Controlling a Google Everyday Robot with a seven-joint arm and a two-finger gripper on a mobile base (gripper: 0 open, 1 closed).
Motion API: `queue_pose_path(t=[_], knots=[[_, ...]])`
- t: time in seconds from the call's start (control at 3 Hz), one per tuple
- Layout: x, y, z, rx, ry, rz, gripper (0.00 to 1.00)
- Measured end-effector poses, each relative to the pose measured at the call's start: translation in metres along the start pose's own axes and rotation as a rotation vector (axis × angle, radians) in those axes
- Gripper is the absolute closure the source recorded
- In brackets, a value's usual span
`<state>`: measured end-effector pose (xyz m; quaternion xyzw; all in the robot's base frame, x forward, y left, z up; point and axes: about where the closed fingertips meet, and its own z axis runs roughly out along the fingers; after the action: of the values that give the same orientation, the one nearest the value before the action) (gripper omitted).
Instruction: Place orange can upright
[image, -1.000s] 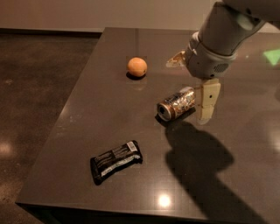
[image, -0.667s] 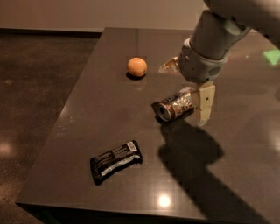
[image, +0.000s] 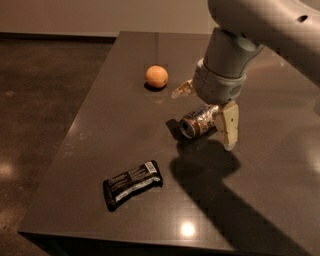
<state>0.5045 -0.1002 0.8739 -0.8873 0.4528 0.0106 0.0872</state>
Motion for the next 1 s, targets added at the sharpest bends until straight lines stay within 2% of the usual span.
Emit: queue_pose_path(t=[0.33, 0.67, 1.0], knots=[[-0.001, 0.001, 0.010, -0.036, -0.017, -0.016, 0.00], [-0.001, -0.003, 0.017, -0.053, -0.026, -0.018, 0.15], [-0.001, -0.007, 0.021, -0.059, -0.032, -0.017, 0.37]])
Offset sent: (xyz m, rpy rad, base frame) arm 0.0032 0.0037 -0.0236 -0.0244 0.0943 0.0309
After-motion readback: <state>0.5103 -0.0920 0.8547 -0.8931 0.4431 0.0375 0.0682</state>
